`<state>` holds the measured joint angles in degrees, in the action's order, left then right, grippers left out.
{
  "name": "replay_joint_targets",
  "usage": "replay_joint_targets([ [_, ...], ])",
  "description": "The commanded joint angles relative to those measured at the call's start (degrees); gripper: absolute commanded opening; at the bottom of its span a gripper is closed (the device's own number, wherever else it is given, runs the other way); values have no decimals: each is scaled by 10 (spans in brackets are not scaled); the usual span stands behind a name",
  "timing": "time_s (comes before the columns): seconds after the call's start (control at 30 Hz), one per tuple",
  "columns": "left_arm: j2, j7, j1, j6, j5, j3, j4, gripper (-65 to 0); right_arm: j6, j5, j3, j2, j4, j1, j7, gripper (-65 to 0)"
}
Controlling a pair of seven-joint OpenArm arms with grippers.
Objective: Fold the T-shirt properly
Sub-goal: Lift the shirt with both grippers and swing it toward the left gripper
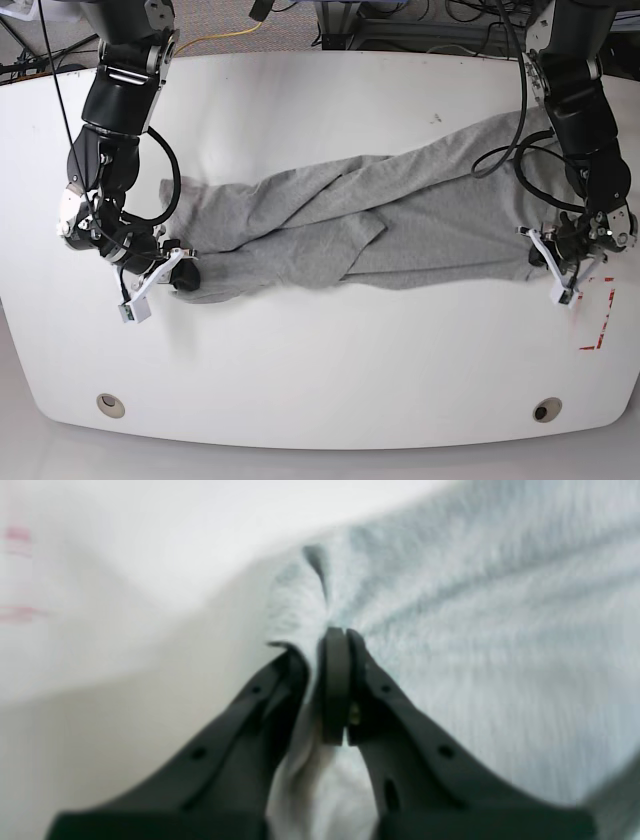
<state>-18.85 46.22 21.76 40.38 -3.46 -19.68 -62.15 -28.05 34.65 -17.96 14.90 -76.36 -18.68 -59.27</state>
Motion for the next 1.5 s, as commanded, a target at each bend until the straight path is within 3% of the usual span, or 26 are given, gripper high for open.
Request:
replay_joint_targets([
  [0.0, -13, 11, 18, -4, -4, -3, -72, -650, 0, 10, -1, 12, -10, -40, 13, -650],
  [0.17, -14, 62, 7, -4, -4, -3, -197, -650, 0, 10, 9, 30, -10, -92, 11, -650],
  [0.33, -12, 106, 10, -4, -3, -37, -304, -650, 0, 11, 62, 57, -10, -159, 11, -650],
  [0.57, -11, 152, 52, -4, -3, -59, -388, -650, -1, 10, 110, 84, -1, -260, 9, -650],
  [0.77, -18, 187, 117, -4, -3, -60, -410, -650, -2, 14, 137, 95, 71, -362, 9, -650],
  [0.9, -33, 208, 163, -4, -2, -75, -410, -650, -21, 10, 147, 96, 104, -426, 8, -650],
  [1.2, -36, 209, 273, -4, -1, -80, -407, -650, -26, 11, 185, 106, 136, -537, 8, -650],
  [1.47, -41, 209, 337, -4, -1, -80, -407, -650, -26, 14, 227, 115, 135, -561, -32, -650],
])
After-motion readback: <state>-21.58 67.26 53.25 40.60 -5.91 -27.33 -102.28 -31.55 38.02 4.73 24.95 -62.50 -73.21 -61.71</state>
